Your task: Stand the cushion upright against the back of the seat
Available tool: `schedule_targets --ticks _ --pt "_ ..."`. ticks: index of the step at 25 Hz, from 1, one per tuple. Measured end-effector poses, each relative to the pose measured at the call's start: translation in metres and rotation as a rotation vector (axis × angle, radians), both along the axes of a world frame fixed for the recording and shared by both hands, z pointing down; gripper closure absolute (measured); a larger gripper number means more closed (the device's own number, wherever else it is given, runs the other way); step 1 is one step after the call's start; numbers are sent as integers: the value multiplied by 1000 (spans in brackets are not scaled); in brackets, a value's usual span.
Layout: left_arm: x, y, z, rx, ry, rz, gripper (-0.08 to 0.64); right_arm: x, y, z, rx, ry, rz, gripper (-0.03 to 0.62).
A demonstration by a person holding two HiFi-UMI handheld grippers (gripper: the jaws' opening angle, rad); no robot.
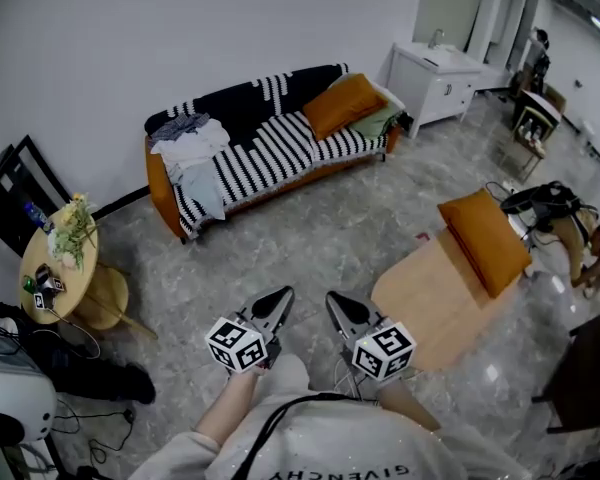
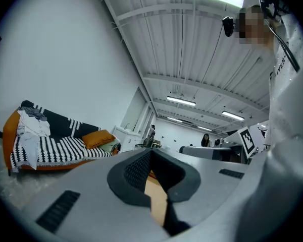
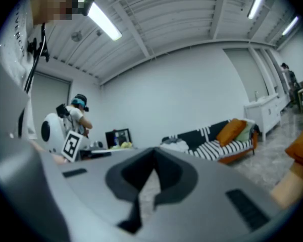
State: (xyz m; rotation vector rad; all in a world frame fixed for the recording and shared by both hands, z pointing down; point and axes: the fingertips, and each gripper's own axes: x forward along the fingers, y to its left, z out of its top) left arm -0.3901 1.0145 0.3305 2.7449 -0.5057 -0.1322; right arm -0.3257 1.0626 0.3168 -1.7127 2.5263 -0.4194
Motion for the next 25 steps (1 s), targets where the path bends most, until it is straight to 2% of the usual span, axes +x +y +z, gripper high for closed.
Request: schedule_targets --ticks 5,10,18,25 --pt "2 -30 -1 11 -8 -49 535 12 -33 0 7 2 38 574" --pt "9 -78 22 -28 -8 -62 535 20 -80 19 -25 -16 51 572" --pt "38 -204 32 -74 2 -18 535 46 -200 35 -113 -27 64 572" --pt "54 -309 31 -76 19 1 535 69 -292 43 -135 -39 126 572"
